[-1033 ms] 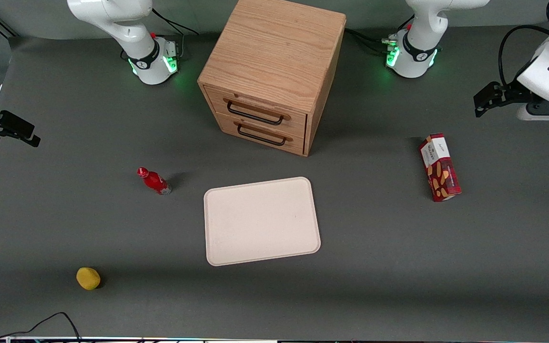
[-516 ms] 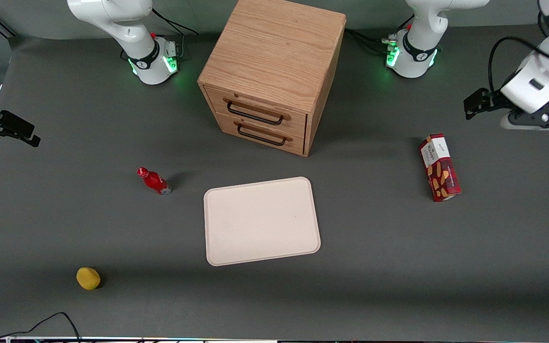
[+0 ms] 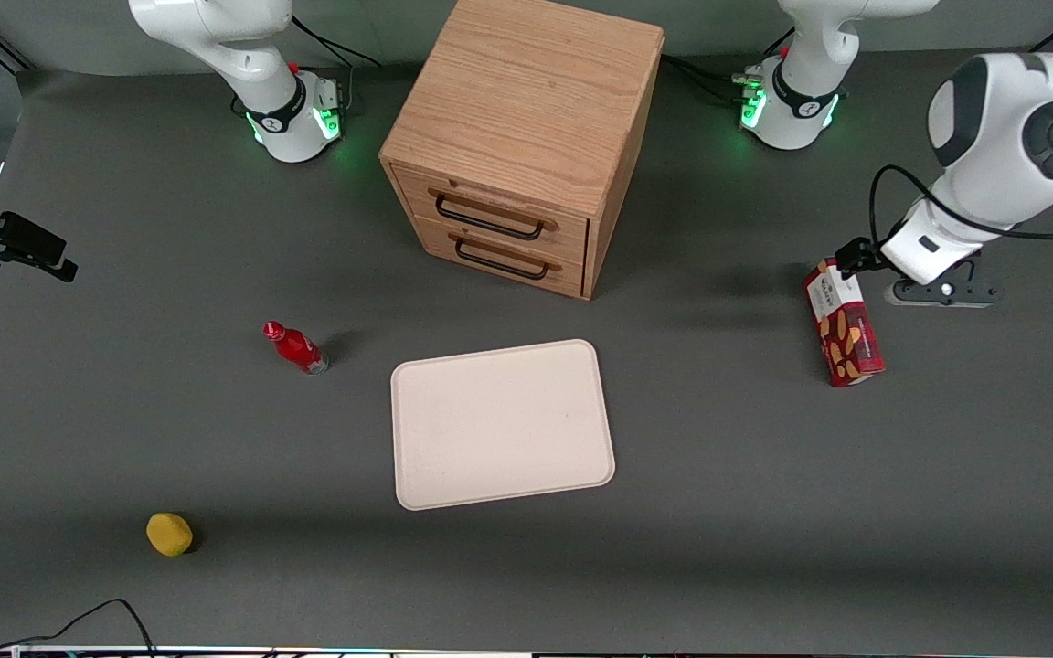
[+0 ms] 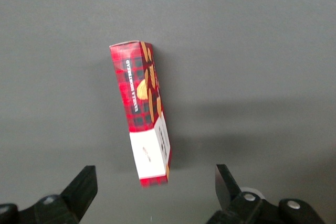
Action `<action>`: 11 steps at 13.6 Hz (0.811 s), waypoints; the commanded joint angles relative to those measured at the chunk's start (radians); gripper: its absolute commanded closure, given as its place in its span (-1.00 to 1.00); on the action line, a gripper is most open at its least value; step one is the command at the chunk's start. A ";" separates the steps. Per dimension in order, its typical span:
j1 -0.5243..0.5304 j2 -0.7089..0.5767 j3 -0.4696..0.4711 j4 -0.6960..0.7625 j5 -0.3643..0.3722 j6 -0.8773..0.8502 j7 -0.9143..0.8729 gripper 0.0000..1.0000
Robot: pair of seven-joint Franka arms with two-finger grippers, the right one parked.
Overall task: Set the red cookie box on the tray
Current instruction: 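Move the left gripper down over the upright red shortbread box, then close the left gripper around the top of the red box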
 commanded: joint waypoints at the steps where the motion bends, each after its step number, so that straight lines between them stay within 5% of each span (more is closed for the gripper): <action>1: 0.033 0.008 0.000 -0.116 -0.011 0.164 -0.008 -1.00; 9: 0.041 0.215 0.039 -0.200 -0.014 0.514 -0.008 -0.99; 11: 0.041 0.248 0.039 -0.205 -0.014 0.562 -0.006 -0.75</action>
